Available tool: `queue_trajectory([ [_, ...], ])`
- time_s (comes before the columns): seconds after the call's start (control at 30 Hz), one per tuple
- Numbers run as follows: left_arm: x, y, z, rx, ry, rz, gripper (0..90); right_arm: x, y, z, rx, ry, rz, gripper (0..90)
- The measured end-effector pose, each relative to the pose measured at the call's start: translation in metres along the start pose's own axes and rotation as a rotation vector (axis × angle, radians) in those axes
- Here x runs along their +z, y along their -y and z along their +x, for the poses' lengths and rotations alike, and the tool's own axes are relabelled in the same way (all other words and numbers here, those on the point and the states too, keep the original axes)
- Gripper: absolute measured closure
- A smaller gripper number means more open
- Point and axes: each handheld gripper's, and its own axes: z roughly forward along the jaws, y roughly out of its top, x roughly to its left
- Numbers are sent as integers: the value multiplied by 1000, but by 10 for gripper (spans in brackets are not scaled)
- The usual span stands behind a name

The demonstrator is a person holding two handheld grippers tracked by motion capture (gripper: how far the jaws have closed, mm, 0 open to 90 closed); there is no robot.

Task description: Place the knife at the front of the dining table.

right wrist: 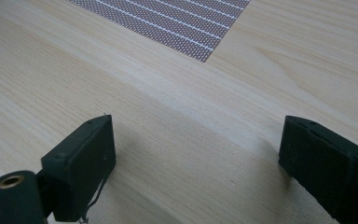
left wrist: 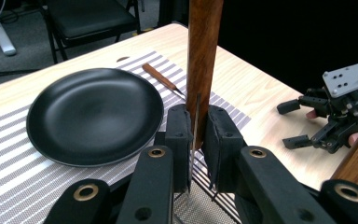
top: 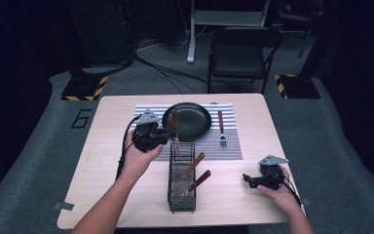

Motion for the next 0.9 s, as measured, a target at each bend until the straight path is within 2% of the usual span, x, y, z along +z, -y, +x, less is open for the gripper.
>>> queue_trajectory([
  [0.33,-16,-25,0,21,-11,-21,808,0,0,0,-2,2,0,99],
  [0.63,-31,-38,5,20,-29,-62,809,0,0,0,-2,1,0,99],
  [0.7,-35,-39,8,15,-40,-69,809,0,0,0,-2,1,0,99],
  [0.9,-38,-34,28,-9,-77,-48,809,0,0,0,-1,1,0,99],
])
